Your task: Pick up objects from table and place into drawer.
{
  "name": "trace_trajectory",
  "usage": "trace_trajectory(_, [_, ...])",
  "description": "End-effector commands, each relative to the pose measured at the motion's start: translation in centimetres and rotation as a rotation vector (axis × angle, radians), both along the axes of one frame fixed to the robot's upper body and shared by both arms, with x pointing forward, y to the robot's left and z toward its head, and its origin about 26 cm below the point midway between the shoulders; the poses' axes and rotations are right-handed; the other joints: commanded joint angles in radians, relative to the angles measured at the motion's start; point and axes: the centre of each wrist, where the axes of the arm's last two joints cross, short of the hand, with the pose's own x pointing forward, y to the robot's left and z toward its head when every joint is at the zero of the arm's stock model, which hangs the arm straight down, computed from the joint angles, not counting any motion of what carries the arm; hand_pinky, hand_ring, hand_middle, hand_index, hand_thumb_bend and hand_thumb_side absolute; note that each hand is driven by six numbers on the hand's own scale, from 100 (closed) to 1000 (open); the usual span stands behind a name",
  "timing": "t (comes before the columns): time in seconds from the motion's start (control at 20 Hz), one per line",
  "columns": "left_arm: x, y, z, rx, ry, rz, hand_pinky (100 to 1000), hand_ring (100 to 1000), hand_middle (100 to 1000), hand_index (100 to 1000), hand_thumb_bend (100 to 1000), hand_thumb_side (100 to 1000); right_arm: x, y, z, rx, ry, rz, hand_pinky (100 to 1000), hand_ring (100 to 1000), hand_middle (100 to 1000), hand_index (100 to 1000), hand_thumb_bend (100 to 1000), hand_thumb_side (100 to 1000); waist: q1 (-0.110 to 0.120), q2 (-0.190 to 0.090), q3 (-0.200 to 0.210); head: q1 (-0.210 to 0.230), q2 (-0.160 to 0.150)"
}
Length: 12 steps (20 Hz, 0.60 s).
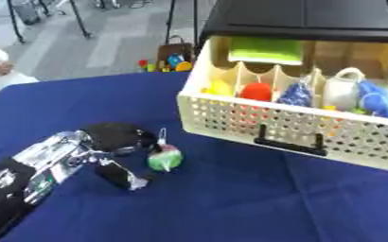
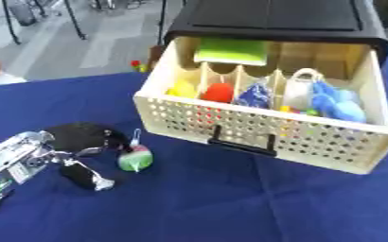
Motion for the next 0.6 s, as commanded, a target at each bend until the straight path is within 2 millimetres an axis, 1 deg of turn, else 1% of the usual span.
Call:
trace_trajectory(0.05, [0.34, 0.25, 1.05, -0.01, -0.045, 0.009, 489, 756, 747, 853, 211, 697, -0.22, -0.06, 0.79, -0.002, -0.047, 0.001, 598, 593, 648, 729, 100, 646, -0.006, -0.012, -0.002, 0.002, -0.012])
trace_trajectory(0.25, [0.58, 0.0, 0.88, -0.033, -0.056, 0.017, 470, 741, 721, 831, 167, 673, -0.21, -0.04, 0.79, 0.002, -0.047, 0.001, 598, 593, 648, 730, 100, 648, -0.005, -0.009, -0.004, 0.004, -0.015])
trace_trajectory(0.35, [0.64, -0.04, 0.88, -0.043, -0.062, 0.02, 452, 724, 695, 810, 102, 629, -0.2, -0.02, 0.78, 0.003, -0.047, 0.001, 598, 593, 649, 730, 100, 648, -0.005, -0.008, -0.003, 0.004, -0.014])
trace_trajectory(0.5, [0.64, -0.12, 0.92, -0.055, -0.071, 0.019, 434, 706, 675, 793, 100, 597, -0.2, -0.01, 0.77, 0.003, -0.047, 0.002, 598, 593, 649, 730, 100, 647, -0.005, -0.008, -0.004, 0.004, -0.013])
trace_trajectory(0.6, [0.6, -0.18, 1.07, -0.063, -0.079, 0.017, 412, 684, 649, 770, 100, 540, -0.2, -0.01, 0.75, 0.003, -0.046, 0.002, 598, 593, 649, 730, 100, 648, -0.005, -0.008, -0.004, 0.004, -0.011])
